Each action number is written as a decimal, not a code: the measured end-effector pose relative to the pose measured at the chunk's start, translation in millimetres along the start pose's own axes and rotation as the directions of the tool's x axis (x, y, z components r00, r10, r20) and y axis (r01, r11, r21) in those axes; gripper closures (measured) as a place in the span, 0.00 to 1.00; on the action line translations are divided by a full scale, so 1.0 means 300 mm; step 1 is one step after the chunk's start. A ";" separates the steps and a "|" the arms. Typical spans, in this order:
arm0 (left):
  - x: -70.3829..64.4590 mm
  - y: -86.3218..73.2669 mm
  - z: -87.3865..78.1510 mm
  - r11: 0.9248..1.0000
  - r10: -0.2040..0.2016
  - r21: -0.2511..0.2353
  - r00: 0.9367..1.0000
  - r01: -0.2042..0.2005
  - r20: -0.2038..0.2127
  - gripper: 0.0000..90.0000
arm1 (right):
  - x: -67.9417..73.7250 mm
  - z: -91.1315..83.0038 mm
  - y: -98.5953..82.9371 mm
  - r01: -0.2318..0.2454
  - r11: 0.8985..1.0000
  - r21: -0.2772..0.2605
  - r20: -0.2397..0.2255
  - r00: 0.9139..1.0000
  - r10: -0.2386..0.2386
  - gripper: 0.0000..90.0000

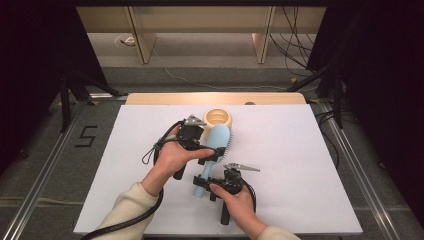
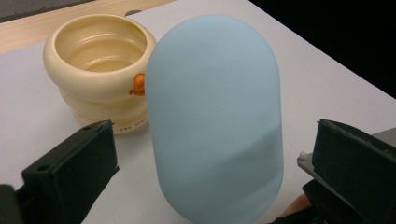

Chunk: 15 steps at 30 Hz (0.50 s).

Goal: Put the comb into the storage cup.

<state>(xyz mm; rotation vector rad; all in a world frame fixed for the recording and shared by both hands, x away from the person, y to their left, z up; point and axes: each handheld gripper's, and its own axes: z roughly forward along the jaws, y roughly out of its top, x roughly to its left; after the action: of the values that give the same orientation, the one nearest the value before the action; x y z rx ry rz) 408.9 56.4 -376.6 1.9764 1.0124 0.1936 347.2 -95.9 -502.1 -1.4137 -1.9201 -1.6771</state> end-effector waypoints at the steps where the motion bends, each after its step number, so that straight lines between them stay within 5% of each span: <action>1: 0.003 0.002 0.004 1.000 -0.007 -0.004 1.000 0.007 0.002 0.00 | 0.002 0.000 0.001 -0.003 1.000 0.001 -0.004 1.000 0.003 0.75; 15: -0.004 0.037 0.042 1.000 -0.016 0.003 1.000 0.016 -0.007 0.00 | 0.012 -0.002 0.002 0.014 1.000 0.011 -0.013 1.000 -0.014 0.75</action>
<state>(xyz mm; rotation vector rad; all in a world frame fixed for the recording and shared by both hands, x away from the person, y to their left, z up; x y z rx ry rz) 420.7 44.5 -375.5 1.9710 1.0332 0.1910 345.6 -94.7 -499.0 -1.3857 -1.9340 -1.6746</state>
